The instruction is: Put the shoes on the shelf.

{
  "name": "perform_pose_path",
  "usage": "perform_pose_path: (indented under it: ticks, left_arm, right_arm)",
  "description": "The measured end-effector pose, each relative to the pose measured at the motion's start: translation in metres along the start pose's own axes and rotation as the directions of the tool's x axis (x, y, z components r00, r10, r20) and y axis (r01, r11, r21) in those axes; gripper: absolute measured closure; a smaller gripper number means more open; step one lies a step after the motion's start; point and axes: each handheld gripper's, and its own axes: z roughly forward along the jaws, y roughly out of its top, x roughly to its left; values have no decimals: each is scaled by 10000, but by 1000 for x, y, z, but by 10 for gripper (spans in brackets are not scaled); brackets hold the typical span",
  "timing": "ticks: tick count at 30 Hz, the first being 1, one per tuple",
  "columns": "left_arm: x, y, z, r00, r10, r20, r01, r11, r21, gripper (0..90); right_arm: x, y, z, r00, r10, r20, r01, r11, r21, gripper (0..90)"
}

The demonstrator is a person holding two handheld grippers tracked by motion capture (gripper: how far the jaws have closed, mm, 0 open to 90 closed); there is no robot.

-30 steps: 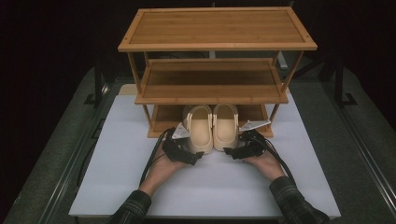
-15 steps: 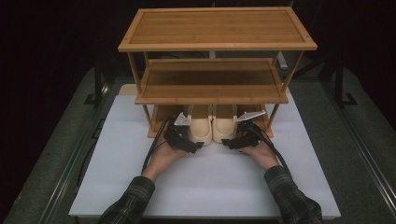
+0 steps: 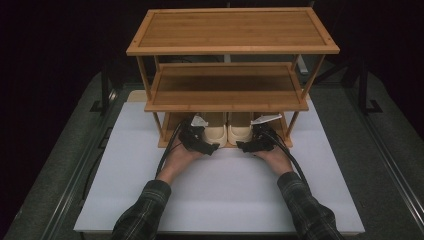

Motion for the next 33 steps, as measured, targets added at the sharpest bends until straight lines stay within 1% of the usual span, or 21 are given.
perform_pose_path:
  ticks: [1, 4, 5, 8, 10, 12, 14, 15, 16, 17, 18, 21, 22, 23, 25, 26, 28, 29, 31, 32, 33]
  left_arm:
    - [4, 2, 1, 9998, 9, -206, -8, 10000, 63, 0]
    - [7, 2, 2, 9997, -51, -259, 52, 10000, 29, 0]
    - [7, 3, 5, 9988, 63, -494, -63, 10000, 9, 0]
    - [9, 2, 7, 9988, 86, -486, -88, 10000, -40, 0]
    - [8, 2, 7, 9990, -40, -445, 38, 10000, -54, 0]
    - [7, 2, 5, 9988, 53, -482, -46, 9999, 136, 0]
    - [6, 2, 3, 9991, 32, -418, -26, 9999, 143, 0]
    - [5, 2, -1, 9995, 95, -296, -91, 9998, 151, 0]
    - [5, 2, -1, 9995, 95, -296, -91, 9998, 151, 0]
    - [2, 2, -5, 9999, -32, -154, 34, 9999, 101, 0]
    - [2, 2, -5, 9999, -32, -154, 34, 9999, 101, 0]
    - [-2, 1, -13, 9999, -23, -139, 24, 10000, 63, 0]
    - [-3, 0, -16, 9999, -18, -118, 19, 10000, 66, 0]
    - [-5, -1, -19, 10000, -42, 19, 42, 10000, 80, 0]
    - [-7, -4, -25, 9999, 156, 43, -156, 9998, 79, 0]
    - [-8, -5, -29, 9999, 153, 53, -154, 9998, 82, 0]
    - [-10, -8, -34, 9998, 133, 127, -134, 9998, 139, 0]
    - [-12, -10, -38, 9999, -15, 116, 13, 9999, 163, 0]
    - [-12, -12, -42, 9999, 80, 106, -81, 9999, 135, 0]
    - [-13, -13, -46, 9997, 203, 104, -204, 9997, 103, 0]
    - [-15, -17, -52, 9999, 73, 115, -72, 9999, -116, 0]
  right_arm:
    - [0, 4, 3, 9996, -222, 190, 224, 9997, -123, 138]
    - [-2, 4, 7, 9997, -125, 186, 128, 9998, -173, 142]
    - [-2, 3, 8, 9998, -102, 173, 105, 9998, -193, 143]
    - [-2, 2, 8, 9999, -82, 150, 86, 9997, -226, 144]
    - [-2, 2, 8, 9999, -88, 122, 90, 9998, -197, 145]
    - [-3, 1, 7, 9999, -66, 113, 68, 9999, -146, 148]
    - [-3, 1, 7, 9999, -72, 96, 73, 9999, -140, 147]
    - [0, -1, 4, 9997, 240, 25, -240, 9997, 78, 135]
    - [0, -1, 3, 9998, 164, 62, -164, 9999, 42, 134]
    - [-1, -1, 2, 10000, 48, 35, -48, 10000, 12, 129]
    - [-1, -1, 2, 10000, 48, 35, -48, 10000, 12, 129]
    - [0, -3, -9, 9999, 39, -127, -41, 9999, -109, 100]
    - [0, -3, -9, 9999, 39, -127, -41, 9999, -109, 100]
    - [2, -5, -18, 9999, -44, -114, 43, 10000, -90, 97]
    - [2, -6, -21, 9999, -74, -115, 72, 9998, -189, 98]
    - [1, -9, -26, 9998, -116, -147, 112, 9995, -302, 98]
    - [0, -14, -33, 9999, 60, -101, -63, 9997, -248, 90]
    - [-2, -18, -38, 9999, 81, -72, -82, 9998, -188, 79]
    - [-4, -24, -45, 9998, 157, -80, -159, 9995, -255, 79]
    - [-4, -24, -45, 9998, 157, -80, -159, 9995, -255, 79]
    - [-6, -29, -52, 9998, 206, -62, -207, 9994, -276, 70]
